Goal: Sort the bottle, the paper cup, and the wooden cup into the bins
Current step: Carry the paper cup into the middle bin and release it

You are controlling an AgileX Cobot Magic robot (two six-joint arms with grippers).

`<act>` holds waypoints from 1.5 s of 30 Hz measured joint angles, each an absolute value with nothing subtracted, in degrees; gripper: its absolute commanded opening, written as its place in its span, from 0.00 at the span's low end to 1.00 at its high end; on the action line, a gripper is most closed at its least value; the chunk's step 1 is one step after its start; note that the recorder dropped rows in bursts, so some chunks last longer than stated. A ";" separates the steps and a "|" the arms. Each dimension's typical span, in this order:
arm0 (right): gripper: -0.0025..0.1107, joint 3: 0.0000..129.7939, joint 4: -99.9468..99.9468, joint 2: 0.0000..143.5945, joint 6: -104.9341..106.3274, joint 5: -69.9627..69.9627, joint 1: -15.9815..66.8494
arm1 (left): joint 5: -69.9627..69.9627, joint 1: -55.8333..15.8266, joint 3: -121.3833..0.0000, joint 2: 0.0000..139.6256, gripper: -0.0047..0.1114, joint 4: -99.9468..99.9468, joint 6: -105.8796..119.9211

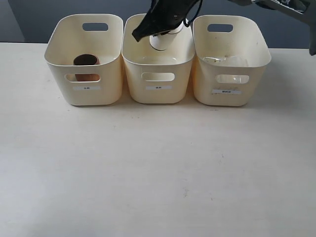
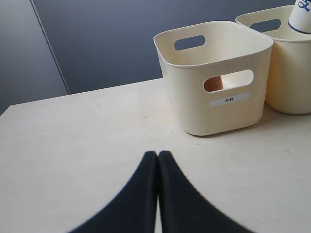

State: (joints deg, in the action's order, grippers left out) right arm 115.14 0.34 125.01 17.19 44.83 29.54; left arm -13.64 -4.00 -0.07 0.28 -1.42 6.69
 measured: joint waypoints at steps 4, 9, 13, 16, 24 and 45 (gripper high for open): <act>0.01 118.65 -1.03 128.25 18.81 49.11 27.65 | -13.64 -4.00 -0.07 0.28 0.04 -1.42 6.69; 0.01 120.82 -5.87 131.11 23.41 52.27 25.81 | -13.64 -4.00 -0.07 0.28 0.04 -1.42 6.69; 0.01 121.37 -8.28 133.04 26.41 52.89 25.56 | -13.64 -4.00 -0.07 0.28 0.04 -1.42 6.69; 0.01 121.70 -8.87 134.40 27.40 52.89 25.56 | -13.64 -4.00 -0.07 0.28 0.04 -1.42 6.69; 0.02 121.78 -9.29 137.00 28.44 51.08 25.56 | -13.64 -4.00 -0.07 0.28 0.04 -1.42 6.69; 0.36 122.05 -9.82 131.78 29.48 54.83 25.56 | -13.64 -4.00 -0.07 0.28 0.04 -1.42 6.69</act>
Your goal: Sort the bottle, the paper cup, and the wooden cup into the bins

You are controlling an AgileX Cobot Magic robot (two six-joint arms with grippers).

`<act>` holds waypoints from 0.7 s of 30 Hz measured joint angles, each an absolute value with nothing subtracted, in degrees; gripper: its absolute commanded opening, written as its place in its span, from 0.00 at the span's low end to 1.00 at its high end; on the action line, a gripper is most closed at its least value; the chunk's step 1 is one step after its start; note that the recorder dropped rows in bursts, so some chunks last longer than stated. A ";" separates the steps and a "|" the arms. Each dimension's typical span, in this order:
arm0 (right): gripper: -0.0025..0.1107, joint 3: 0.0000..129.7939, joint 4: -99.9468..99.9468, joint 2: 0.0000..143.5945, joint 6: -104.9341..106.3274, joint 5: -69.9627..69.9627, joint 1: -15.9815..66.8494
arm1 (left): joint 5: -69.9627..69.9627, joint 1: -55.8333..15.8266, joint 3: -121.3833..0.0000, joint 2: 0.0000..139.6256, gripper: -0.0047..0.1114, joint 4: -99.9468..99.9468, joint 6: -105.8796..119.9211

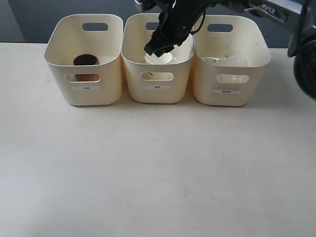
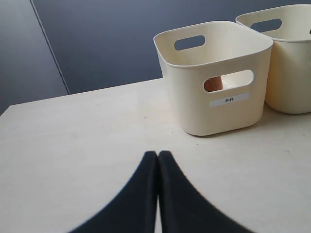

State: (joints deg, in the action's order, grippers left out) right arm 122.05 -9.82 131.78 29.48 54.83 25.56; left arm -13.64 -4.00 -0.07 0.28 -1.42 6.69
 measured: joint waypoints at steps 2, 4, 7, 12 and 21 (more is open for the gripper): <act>0.36 122.05 -9.82 129.59 29.48 57.14 25.56 | -13.64 -4.00 -0.07 0.28 0.04 -1.42 6.69; 0.35 122.05 -9.82 127.57 29.48 60.02 25.56 | -13.64 -4.00 -0.07 0.28 0.04 -1.42 6.69; 0.30 122.05 -9.82 125.11 29.03 64.18 25.56 | -13.64 -4.00 -0.07 0.28 0.04 -1.42 6.69; 0.06 122.05 -9.82 121.42 28.53 69.14 25.56 | -13.64 -4.00 -0.07 0.28 0.04 -1.42 6.69; 0.01 115.27 -8.03 114.05 27.45 69.59 25.43 | -13.64 -4.00 -0.07 0.28 0.04 -1.42 6.69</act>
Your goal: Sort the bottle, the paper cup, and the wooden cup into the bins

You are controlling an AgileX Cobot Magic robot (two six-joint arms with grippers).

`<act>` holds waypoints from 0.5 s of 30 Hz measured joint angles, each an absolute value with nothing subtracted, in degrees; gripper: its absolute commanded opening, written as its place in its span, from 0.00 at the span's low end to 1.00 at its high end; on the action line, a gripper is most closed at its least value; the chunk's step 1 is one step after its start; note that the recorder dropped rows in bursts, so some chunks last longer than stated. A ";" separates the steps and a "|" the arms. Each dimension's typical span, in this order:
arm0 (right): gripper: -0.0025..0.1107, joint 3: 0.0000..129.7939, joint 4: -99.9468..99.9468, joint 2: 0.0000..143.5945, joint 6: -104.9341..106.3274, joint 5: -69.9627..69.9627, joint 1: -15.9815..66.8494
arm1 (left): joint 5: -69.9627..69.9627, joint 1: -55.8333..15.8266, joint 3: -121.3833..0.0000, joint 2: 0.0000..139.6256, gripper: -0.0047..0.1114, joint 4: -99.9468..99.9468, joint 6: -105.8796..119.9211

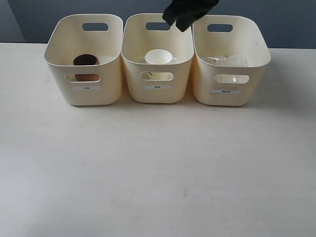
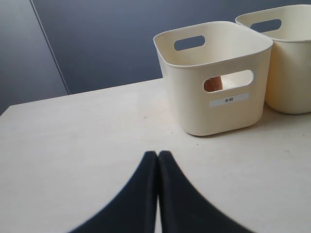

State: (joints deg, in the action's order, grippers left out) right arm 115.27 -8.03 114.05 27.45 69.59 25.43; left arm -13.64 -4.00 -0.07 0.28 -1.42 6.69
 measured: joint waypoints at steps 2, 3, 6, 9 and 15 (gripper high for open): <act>0.01 111.93 -6.55 112.43 27.45 69.59 24.90 | -13.64 -4.00 -0.07 0.28 0.04 -1.42 6.69; 0.01 109.90 -5.87 111.76 27.45 69.59 24.65 | -13.64 -4.00 -0.07 0.28 0.04 -1.42 6.69; 0.01 103.99 -4.60 108.90 27.34 69.69 23.53 | -13.64 -4.00 -0.07 0.28 0.04 -1.42 6.69; 0.01 98.04 -4.24 105.08 27.34 68.71 22.07 | -13.64 -4.00 -0.07 0.28 0.04 -1.42 6.69; 0.01 88.05 -4.24 96.41 27.24 64.60 17.54 | -13.64 -4.00 -0.07 0.28 0.04 -1.42 6.69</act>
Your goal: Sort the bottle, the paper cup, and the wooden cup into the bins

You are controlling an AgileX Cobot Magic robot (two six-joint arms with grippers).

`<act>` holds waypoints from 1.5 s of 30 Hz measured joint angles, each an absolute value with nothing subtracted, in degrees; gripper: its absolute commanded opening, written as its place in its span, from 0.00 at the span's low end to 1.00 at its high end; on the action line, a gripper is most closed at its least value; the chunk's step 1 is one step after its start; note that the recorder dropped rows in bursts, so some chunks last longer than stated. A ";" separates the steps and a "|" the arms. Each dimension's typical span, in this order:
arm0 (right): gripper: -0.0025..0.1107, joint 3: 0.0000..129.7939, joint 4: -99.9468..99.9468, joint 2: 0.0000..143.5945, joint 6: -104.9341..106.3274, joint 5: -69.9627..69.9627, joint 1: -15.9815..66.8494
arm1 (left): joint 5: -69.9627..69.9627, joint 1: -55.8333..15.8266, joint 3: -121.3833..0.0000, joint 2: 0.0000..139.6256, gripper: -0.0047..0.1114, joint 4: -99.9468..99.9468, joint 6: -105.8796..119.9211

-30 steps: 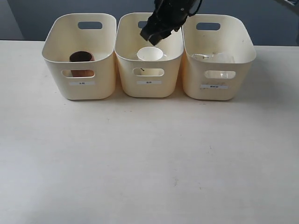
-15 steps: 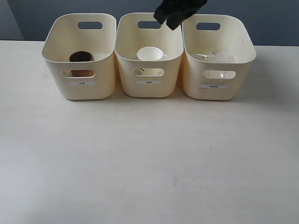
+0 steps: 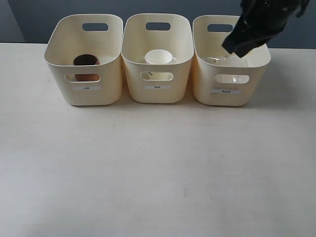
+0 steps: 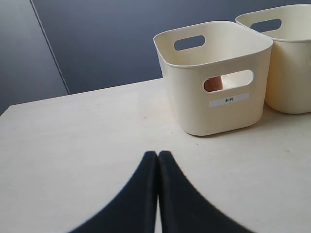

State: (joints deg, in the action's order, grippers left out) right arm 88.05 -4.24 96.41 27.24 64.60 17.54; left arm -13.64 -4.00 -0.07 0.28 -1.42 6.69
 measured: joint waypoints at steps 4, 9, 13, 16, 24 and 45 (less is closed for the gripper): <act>0.01 81.64 -4.24 89.97 27.24 63.78 14.29 | -13.64 -4.00 -0.07 0.28 0.04 -1.42 6.69; 0.01 75.67 -3.92 81.54 27.24 62.29 10.91 | -13.64 -4.00 -0.07 0.28 0.04 -1.42 6.69; 0.01 73.88 -4.07 76.19 25.04 60.80 10.52 | -13.64 -4.00 -0.07 0.28 0.04 -1.42 6.69; 0.01 73.79 -7.09 73.06 23.37 60.38 10.52 | -13.64 -4.00 -0.07 0.28 0.04 -1.42 6.69; 0.01 73.79 -15.84 68.85 22.65 59.17 10.40 | -13.64 -4.00 -0.07 0.28 0.04 -1.42 6.69; 0.01 73.79 -19.53 68.81 22.49 59.05 10.40 | -13.64 -4.00 -0.07 0.28 0.04 -1.42 6.69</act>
